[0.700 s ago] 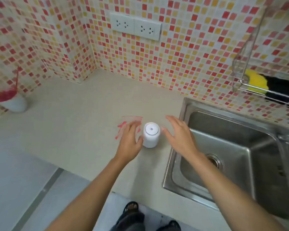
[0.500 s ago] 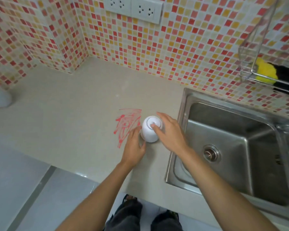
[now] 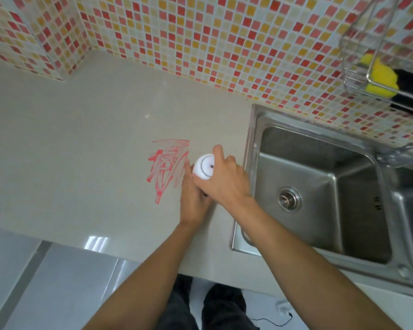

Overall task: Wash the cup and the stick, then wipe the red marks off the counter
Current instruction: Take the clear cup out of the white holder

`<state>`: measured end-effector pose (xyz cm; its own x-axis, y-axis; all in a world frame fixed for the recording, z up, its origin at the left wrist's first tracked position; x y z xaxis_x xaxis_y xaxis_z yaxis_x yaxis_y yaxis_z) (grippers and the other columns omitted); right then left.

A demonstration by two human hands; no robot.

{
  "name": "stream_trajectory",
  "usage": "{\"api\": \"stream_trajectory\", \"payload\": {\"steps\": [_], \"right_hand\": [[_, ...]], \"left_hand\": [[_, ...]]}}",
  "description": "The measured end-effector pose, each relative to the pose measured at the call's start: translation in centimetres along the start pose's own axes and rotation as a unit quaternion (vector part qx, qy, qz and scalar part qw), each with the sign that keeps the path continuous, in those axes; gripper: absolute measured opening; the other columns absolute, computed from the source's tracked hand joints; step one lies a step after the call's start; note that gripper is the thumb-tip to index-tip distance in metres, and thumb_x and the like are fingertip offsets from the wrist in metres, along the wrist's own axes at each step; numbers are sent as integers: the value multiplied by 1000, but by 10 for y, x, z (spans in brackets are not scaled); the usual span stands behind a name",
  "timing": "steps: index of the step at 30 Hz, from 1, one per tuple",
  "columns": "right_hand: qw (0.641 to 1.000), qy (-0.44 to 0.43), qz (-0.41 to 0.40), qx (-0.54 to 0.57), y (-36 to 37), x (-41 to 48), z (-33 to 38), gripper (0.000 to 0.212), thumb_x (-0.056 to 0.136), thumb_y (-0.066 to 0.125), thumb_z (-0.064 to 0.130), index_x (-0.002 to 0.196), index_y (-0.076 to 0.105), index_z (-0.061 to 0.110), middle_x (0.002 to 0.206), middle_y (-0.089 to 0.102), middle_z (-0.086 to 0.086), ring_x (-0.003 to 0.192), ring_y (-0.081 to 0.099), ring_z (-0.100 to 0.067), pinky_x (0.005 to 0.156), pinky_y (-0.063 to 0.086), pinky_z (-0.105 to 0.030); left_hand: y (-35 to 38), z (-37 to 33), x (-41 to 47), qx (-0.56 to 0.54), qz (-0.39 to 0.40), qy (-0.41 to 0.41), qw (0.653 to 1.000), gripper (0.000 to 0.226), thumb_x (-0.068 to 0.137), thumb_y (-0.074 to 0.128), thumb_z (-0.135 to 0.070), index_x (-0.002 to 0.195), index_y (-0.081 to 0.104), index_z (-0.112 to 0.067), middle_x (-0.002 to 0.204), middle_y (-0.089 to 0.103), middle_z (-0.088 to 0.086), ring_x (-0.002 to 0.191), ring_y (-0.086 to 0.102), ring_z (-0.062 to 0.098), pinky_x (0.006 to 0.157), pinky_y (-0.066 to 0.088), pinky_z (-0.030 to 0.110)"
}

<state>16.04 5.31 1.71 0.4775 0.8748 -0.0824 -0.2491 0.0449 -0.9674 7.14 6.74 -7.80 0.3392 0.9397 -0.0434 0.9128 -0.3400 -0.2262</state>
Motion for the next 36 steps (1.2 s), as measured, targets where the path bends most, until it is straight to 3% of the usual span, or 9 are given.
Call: {"api": "stream_trajectory", "payload": {"steps": [3, 6, 11, 15, 20, 25, 28, 31, 36], "right_hand": [[1000, 16, 14, -12, -2, 0, -3, 74, 78, 48, 76, 127, 40, 21, 93, 53, -12, 87, 61, -37, 68, 42, -37], [999, 17, 50, 0, 2, 0, -7, 72, 77, 49, 74, 126, 42, 21, 91, 45, -6, 88, 58, -35, 66, 38, -33], [991, -12, 116, 63, 9, 5, -16, 68, 70, 65, 63, 124, 41, 30, 98, 47, -3, 92, 54, -28, 73, 41, -32], [985, -42, 151, 77, 12, 12, -22, 66, 64, 73, 60, 116, 42, 33, 96, 49, -2, 90, 52, -23, 73, 39, -31], [977, -84, 187, 67, 13, 19, -18, 63, 60, 75, 59, 109, 42, 37, 94, 48, 1, 85, 51, -19, 64, 37, -29], [964, -143, 223, 38, 10, 19, -14, 66, 64, 77, 53, 118, 43, 36, 96, 46, 0, 91, 51, -22, 74, 43, -32], [947, -190, 260, -3, 8, 19, -6, 69, 64, 76, 47, 123, 40, 42, 101, 43, 2, 90, 52, -21, 81, 49, -37], [920, -246, 296, -71, -1, 19, 6, 71, 68, 77, 35, 128, 39, 41, 111, 42, 1, 94, 51, -22, 79, 47, -36], [917, -258, 292, -84, -36, 25, 10, 73, 65, 79, 40, 126, 39, 40, 107, 47, 2, 95, 49, -20, 79, 46, -37]], "left_hand": [[6, 14, 1, 58, 38, -9, 998, 88, 76, 71, -55, 146, 27, -25, 129, 58, -8, 122, 55, 6, 104, 45, 35], [5, 18, -1, 99, 32, -14, 994, 98, 75, 73, -53, 146, 5, -41, 142, 47, -4, 131, 47, 9, 104, 45, 32], [2, 16, 0, 146, 17, 22, 989, 87, 76, 72, -53, 147, 26, -33, 152, 34, -8, 134, 44, 9, 94, 49, 30], [2, 17, -1, 136, 6, 7, 991, 97, 73, 75, -53, 148, 21, -24, 139, 48, -6, 122, 54, 13, 88, 49, 28], [1, 17, -1, 150, 2, 8, 989, 97, 72, 75, -52, 147, 23, -21, 138, 50, -1, 122, 55, 17, 90, 50, 32], [2, 20, 0, 145, 13, -8, 989, 92, 72, 71, -55, 146, 29, -19, 134, 51, -5, 118, 56, 15, 86, 48, 27], [1, 21, -1, 122, 25, -17, 992, 102, 71, 72, -56, 150, 18, -20, 134, 53, -6, 119, 57, 15, 87, 52, 33], [0, 17, -2, 127, 31, -18, 991, 111, 71, 74, -57, 152, 4, -27, 137, 53, -6, 121, 56, 17, 86, 53, 34], [-1, 16, -3, 133, 27, -26, 990, 110, 70, 75, -57, 151, 7, -27, 138, 52, -8, 121, 56, 19, 85, 53, 36]]}}
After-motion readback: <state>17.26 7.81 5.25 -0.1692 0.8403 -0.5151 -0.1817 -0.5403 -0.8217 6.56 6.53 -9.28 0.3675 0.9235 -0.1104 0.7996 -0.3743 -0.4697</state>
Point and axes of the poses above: each hand's wrist, its own x-axis towards the middle knuckle, its own y-axis out of the palm, z = x × y, the point moved 8 cm from there along x, towards the middle knuckle
